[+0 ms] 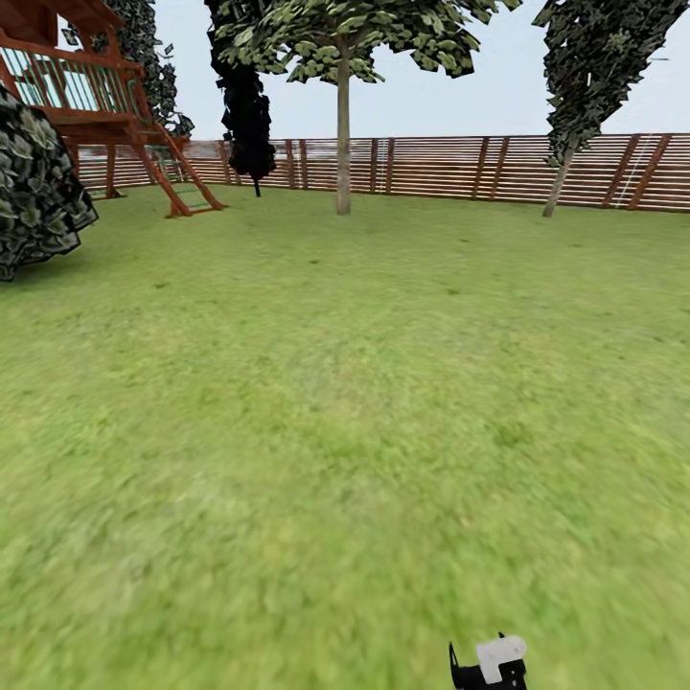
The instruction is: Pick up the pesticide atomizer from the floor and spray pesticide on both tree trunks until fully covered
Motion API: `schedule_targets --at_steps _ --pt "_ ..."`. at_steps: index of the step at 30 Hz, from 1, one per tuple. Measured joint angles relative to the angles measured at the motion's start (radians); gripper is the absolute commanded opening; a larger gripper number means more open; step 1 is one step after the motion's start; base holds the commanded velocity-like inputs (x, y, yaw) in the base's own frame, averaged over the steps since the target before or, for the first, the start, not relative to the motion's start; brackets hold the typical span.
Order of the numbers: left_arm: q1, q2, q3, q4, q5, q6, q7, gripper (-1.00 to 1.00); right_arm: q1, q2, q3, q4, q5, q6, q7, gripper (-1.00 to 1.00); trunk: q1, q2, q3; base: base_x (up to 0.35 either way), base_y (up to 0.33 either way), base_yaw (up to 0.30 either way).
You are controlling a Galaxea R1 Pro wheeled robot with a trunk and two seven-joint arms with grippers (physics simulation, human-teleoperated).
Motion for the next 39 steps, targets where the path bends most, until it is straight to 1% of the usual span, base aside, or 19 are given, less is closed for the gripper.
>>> schedule_targets --at_steps 39 --pt "0.000 0.000 0.000 0.000 0.000 0.000 0.000 -1.00 0.000 0.000 0.000 0.000 0.000 0.000 0.000 1.00 0.000 0.000 0.000 0.336 0.000 0.000"
